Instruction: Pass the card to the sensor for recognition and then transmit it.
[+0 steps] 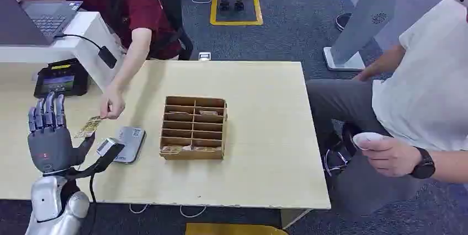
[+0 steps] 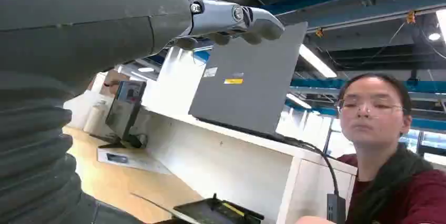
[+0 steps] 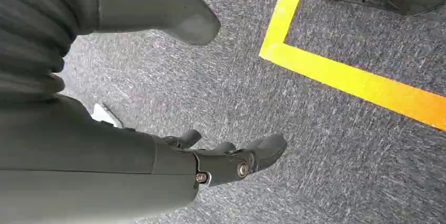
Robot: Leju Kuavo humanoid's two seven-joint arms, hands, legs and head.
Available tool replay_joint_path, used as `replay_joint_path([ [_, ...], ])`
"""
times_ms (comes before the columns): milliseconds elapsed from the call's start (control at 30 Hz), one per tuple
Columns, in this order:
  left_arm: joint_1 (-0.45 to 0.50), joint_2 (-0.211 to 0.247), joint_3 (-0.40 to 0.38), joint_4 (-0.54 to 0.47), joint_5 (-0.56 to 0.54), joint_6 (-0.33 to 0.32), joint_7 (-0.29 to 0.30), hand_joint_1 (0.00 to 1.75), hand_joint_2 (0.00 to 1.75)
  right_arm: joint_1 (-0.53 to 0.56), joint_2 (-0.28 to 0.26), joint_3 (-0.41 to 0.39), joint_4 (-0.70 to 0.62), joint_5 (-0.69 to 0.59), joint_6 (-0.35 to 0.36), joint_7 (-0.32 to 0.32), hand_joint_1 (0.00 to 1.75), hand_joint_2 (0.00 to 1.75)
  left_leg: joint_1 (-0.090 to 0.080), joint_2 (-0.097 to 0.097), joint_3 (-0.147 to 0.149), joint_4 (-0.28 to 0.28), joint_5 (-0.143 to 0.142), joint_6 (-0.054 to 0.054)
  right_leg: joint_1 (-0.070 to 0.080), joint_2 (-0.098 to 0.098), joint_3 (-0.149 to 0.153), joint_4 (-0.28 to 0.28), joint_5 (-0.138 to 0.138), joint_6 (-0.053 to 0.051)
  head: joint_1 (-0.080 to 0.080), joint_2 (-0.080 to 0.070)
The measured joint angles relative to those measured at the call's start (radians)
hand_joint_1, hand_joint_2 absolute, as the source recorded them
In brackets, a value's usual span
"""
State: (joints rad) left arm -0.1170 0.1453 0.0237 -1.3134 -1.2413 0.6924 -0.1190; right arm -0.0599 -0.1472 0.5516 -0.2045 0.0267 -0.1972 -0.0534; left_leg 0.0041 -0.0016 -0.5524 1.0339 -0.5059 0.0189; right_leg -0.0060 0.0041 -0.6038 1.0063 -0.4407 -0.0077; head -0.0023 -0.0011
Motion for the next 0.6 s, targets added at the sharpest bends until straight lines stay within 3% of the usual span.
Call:
replay_joint_path([
  [67, -0.001, 0.0, 0.0, 0.0, 0.0, 0.0, -0.006, 0.0, 1.75, 0.0, 0.0, 0.0, -0.001, 0.0, 0.0, 0.0, 0.0, 1.75, 0.0, 0.0, 0.0, 0.0, 0.0, 0.0, 0.0, 0.0, 0.0, 0.0, 0.0, 0.0, 0.0, 0.0],
  [133, -0.002, 0.0, 0.0, 0.0, 0.001, 0.0, -0.008, 1.75, 1.75, 0.0, 0.002, 0.0, -0.001, 0.0, 0.0, 0.0, 0.0, 1.75, 0.0, 0.0, 0.0, 0.0, 0.0, 0.0, 0.0, 0.0, 0.0, 0.0, 0.0, 0.0, 0.0, 0.0],
  [600, -0.009, 0.009, -0.011, 0.009, 0.078, 0.0, -0.013, 1.75, 1.75, -0.002, 0.004, 0.011, -0.003, 0.022, -0.013, -0.001, 0.0, 1.75, 0.0, 0.0, 0.0, 0.0, 0.0, 0.0, 0.0, 0.0, 0.0, 0.0, 0.0, 0.0, 0.0, 0.0],
])
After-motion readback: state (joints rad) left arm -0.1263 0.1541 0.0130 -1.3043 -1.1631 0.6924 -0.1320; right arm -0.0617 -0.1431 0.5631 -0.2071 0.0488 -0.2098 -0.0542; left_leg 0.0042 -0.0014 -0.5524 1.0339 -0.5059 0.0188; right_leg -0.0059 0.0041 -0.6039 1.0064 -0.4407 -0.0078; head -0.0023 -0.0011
